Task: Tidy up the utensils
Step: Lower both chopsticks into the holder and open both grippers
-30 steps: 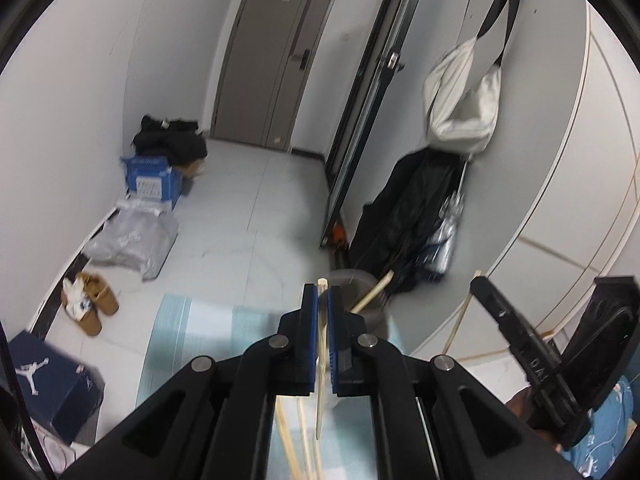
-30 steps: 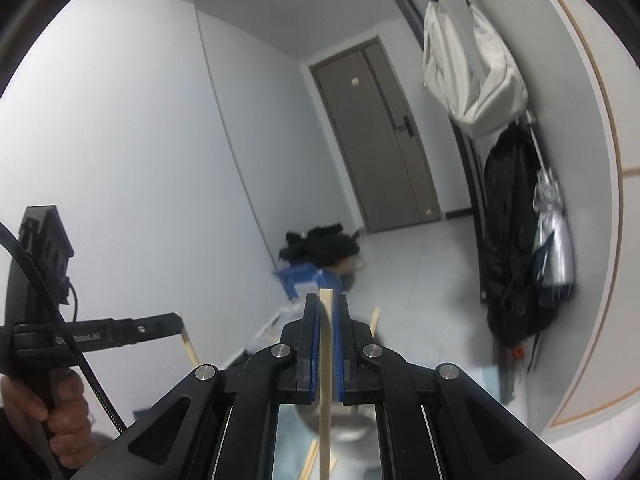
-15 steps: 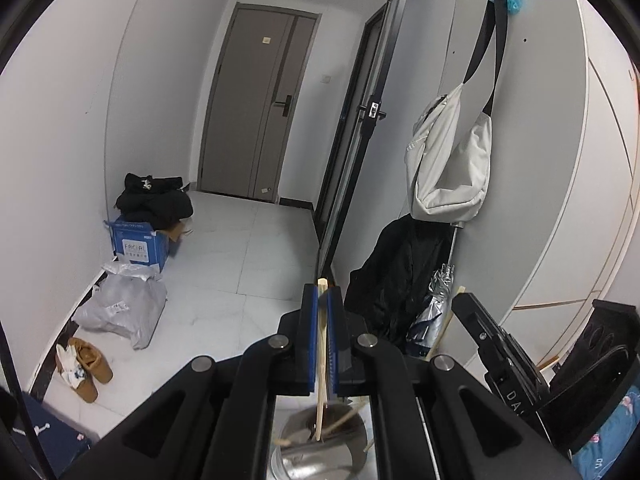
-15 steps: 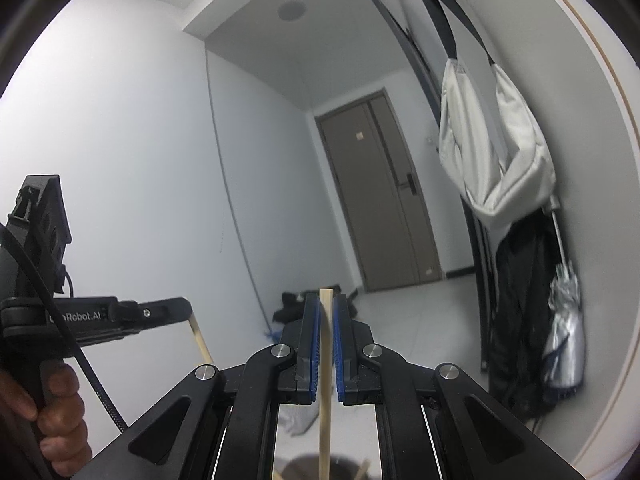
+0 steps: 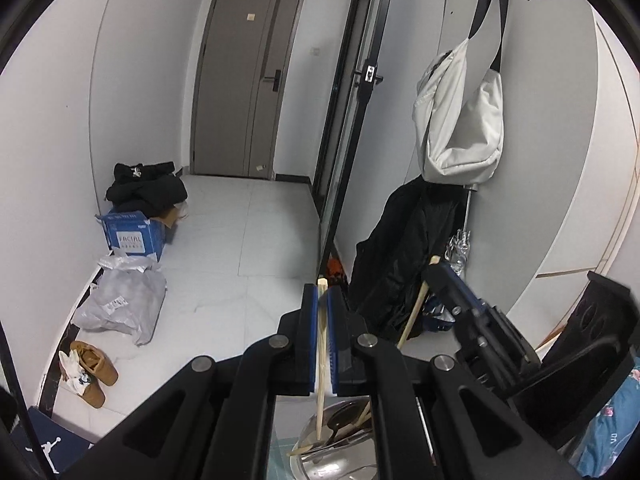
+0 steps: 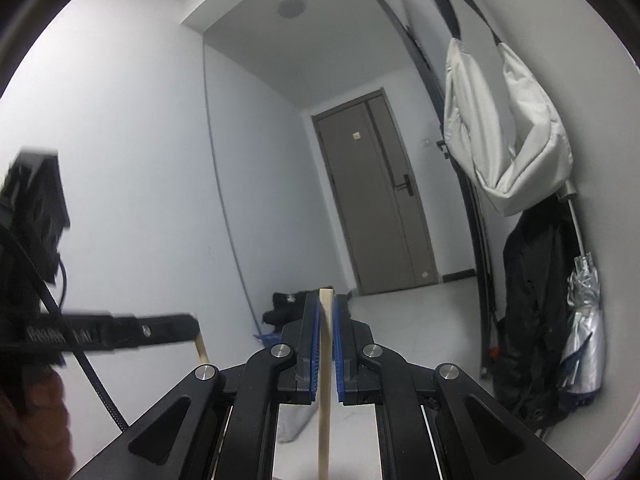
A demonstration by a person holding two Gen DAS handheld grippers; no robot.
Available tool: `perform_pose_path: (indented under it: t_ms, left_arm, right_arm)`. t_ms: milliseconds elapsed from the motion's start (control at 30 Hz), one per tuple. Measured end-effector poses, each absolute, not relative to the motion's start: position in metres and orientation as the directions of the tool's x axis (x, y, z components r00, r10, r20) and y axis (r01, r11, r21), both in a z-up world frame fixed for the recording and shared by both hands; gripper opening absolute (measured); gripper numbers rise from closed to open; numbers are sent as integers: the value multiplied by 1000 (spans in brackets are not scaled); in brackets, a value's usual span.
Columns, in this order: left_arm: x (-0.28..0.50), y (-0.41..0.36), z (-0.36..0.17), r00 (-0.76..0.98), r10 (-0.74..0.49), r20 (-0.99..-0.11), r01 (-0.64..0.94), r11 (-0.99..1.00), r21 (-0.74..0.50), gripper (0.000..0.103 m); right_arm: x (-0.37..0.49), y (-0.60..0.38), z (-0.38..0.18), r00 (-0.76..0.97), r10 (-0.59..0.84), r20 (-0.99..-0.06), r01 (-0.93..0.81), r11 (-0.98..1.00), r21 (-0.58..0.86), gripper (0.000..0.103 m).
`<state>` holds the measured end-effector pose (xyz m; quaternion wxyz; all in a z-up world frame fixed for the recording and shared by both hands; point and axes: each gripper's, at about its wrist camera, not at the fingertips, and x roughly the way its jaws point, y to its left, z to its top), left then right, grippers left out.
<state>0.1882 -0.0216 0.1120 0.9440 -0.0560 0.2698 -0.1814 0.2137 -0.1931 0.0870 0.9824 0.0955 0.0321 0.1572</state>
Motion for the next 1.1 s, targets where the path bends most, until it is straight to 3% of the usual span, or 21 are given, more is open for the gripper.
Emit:
perform_pose_path:
  t_ms: [767,1100]
  left_arm:
    - [182,-33,94,767,-392,-508,366,918,-156,1]
    - [183,-37,66,700,-419,-579,387,903,-186,2]
  right_arm:
    - [193,-194,47,907,394,-147,-370,914,169,6]
    - [180,-190,40,862,449,-236,-423,893,154,5]
